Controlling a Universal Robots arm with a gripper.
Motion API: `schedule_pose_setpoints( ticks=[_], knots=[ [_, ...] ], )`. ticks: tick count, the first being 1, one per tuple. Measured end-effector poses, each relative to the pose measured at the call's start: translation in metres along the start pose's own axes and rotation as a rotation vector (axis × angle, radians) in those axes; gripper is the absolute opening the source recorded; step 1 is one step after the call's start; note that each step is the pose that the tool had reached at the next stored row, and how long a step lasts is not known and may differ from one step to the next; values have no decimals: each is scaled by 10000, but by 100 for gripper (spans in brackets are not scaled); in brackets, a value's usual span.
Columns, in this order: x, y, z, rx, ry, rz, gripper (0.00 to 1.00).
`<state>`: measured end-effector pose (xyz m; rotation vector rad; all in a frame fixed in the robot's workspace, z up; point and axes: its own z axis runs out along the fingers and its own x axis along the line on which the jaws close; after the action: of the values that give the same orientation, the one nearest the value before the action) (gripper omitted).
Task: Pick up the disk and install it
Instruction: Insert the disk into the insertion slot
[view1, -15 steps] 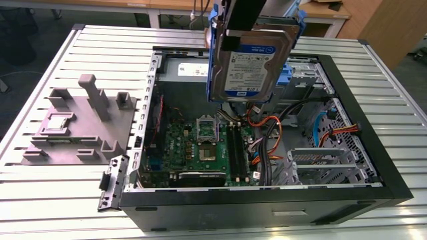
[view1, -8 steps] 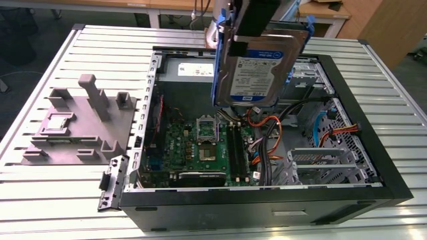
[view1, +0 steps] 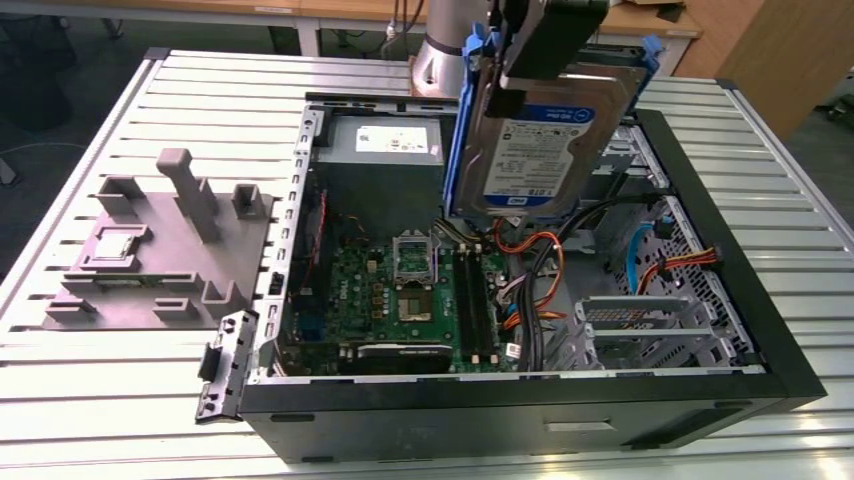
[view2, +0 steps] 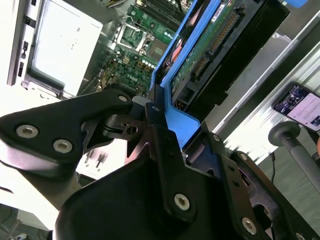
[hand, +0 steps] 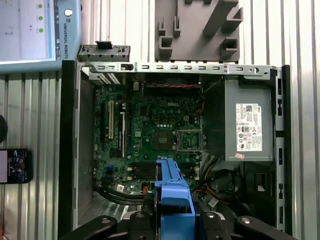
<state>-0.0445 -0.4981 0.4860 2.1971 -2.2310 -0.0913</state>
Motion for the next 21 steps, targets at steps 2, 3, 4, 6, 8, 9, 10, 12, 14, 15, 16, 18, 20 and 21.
schedule_pose_setpoints(
  ticks=[2,3,4,6,8,9,10,12,14,15,16,18,20,21],
  knots=[
    [50,-1,2,1,-2,-1,37],
    [77,-1,3,1,-2,-2,37],
    [103,-2,3,1,-2,-1,37],
    [149,-3,4,1,-1,-2,37],
    [177,-3,7,1,-1,-1,37],
    [182,-2,7,1,-1,-1,37],
    [183,-2,7,1,-1,1,37],
    [183,-3,7,1,-1,-1,37],
    [184,-3,6,1,0,-1,37],
    [184,-3,7,2,-1,-1,37],
    [184,-7,6,1,0,-2,37],
    [186,-28,6,0,0,-3,37],
    [185,-63,8,1,-2,-1,37],
    [187,-69,9,0,0,-1,37]
  ],
)
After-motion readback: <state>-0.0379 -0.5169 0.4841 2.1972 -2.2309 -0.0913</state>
